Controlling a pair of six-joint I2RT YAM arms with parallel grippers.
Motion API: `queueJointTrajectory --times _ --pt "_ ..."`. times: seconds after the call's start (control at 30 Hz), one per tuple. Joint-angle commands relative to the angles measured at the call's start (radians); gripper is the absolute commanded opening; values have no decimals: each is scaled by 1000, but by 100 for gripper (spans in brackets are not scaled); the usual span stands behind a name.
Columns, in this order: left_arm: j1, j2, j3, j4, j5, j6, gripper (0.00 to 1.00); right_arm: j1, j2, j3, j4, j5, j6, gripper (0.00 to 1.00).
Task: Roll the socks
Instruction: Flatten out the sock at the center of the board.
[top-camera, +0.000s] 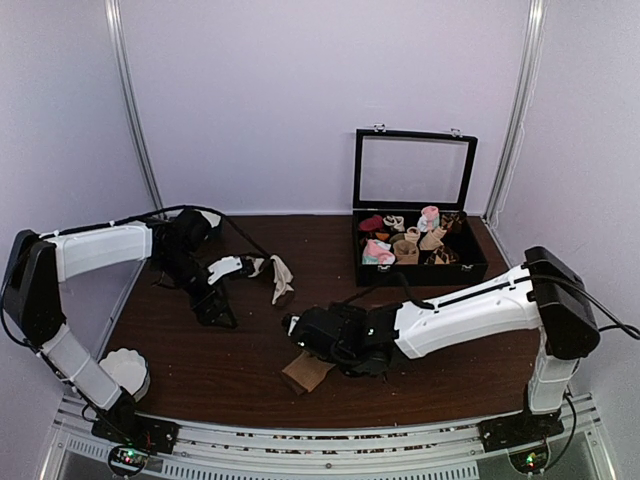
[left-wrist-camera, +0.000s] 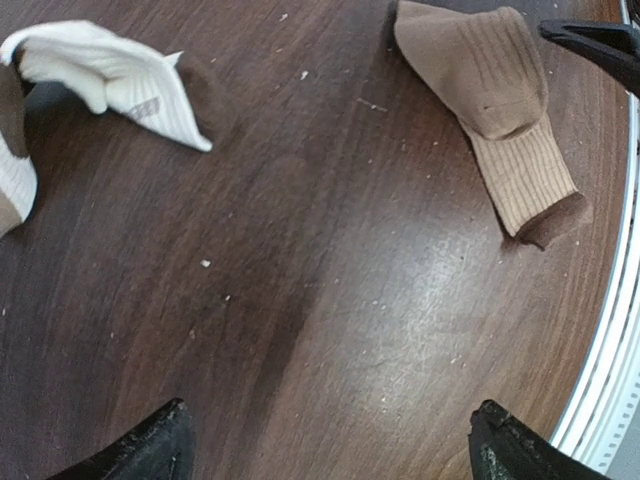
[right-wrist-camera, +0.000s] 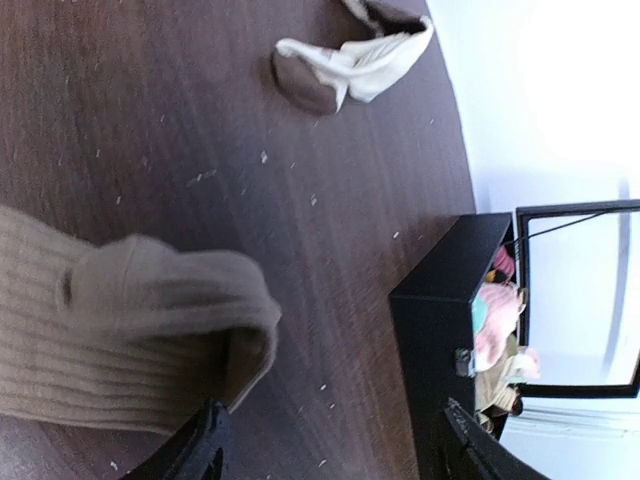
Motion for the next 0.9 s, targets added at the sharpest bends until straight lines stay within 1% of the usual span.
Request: queueJointTrajectory --times 0.0,0.1,0.2,0.33,0.53,0.77,0.87 --pt "53 -44 -12 -21 15 9 98 12 62 72 27 63 -125 68" --pt "82 -52 -3 -42 19 19 98 26 83 80 14 34 -160 68" --pt "108 -57 12 -67 16 34 98 37 100 90 -38 15 -180 67" --pt "128 -60 38 -96 15 43 98 38 94 95 -74 19 -200 67" --pt "133 -70 51 -98 26 35 98 41 116 120 -6 58 -252 66" --pt "134 -72 49 -115 13 40 98 55 214 195 -12 19 -287 65" --pt "137 -76 51 -120 4 43 98 53 254 216 -13 27 -298 62"
